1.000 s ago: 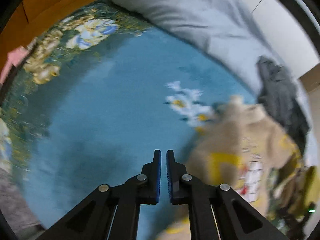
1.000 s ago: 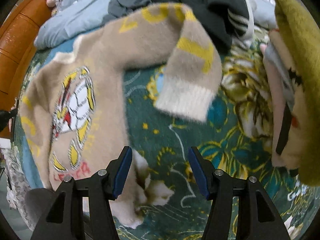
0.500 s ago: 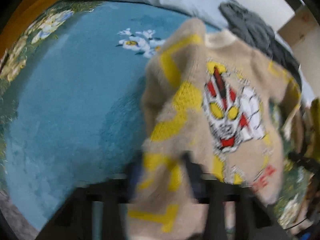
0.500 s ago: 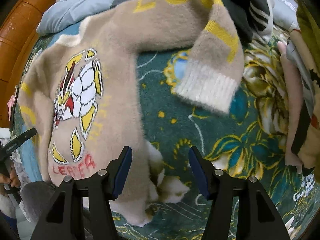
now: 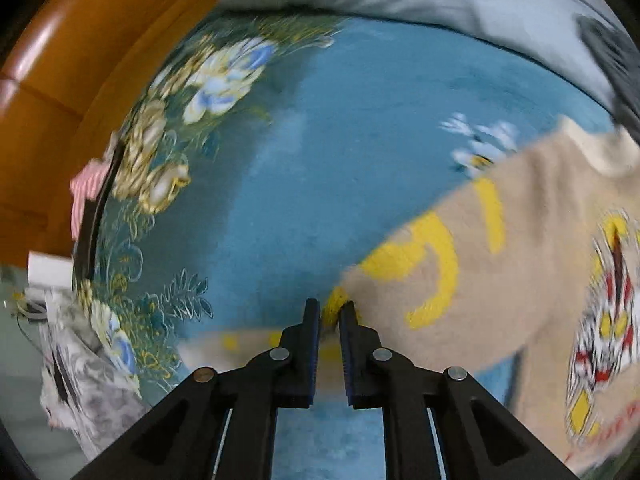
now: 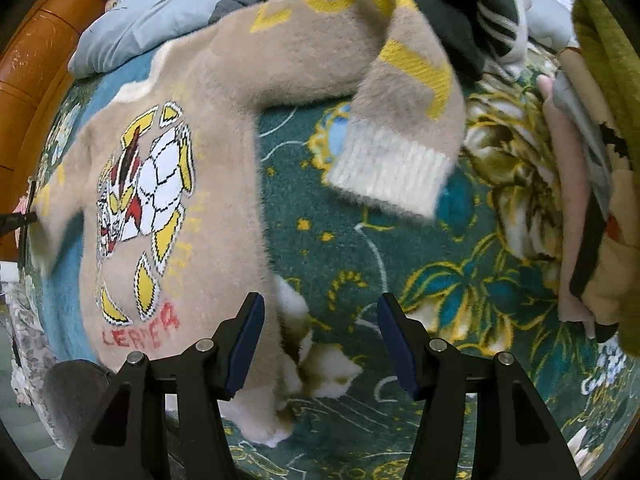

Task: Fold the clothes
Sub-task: 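Lay the sweater flat, front up, on the blanket with both grippers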

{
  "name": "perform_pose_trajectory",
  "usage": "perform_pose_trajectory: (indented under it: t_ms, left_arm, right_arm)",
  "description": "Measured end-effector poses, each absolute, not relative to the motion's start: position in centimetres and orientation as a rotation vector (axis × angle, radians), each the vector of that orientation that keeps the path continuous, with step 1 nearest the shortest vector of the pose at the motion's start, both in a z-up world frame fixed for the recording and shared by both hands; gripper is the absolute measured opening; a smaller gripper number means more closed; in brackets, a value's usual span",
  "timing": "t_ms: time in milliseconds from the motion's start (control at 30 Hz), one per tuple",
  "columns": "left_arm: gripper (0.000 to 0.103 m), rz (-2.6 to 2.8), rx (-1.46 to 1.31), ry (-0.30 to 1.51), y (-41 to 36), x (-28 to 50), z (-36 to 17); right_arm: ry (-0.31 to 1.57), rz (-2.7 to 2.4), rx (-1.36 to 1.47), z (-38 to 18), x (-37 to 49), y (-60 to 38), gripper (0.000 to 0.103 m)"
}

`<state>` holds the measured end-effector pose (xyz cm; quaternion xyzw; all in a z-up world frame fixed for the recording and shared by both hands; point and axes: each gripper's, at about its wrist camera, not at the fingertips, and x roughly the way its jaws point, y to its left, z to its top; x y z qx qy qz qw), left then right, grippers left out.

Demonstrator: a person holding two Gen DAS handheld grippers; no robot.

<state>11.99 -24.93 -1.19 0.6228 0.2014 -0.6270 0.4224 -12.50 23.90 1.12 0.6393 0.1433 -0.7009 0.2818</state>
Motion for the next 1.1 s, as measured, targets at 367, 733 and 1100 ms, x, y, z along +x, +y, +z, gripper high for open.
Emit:
perform_pose_trajectory:
  t_ms: [367,733,1100]
  left_arm:
    - [0.066,-1.494,1.355,0.533,-25.0,13.6,1.7]
    - [0.066,-1.725,0.963,1.103,-10.8,15.1,2.9]
    - [0.066,-1.960,1.258,0.789,-0.3,5.3,1.4]
  right_arm:
    - [0.601,-2.043,1.517,-0.2,-16.0,23.2,0.060]
    - [1.022,-1.973,1.294,-4.2,-15.5,18.6,0.060]
    - [0.996,-1.943,1.281,-4.0,-15.3,18.3,0.061]
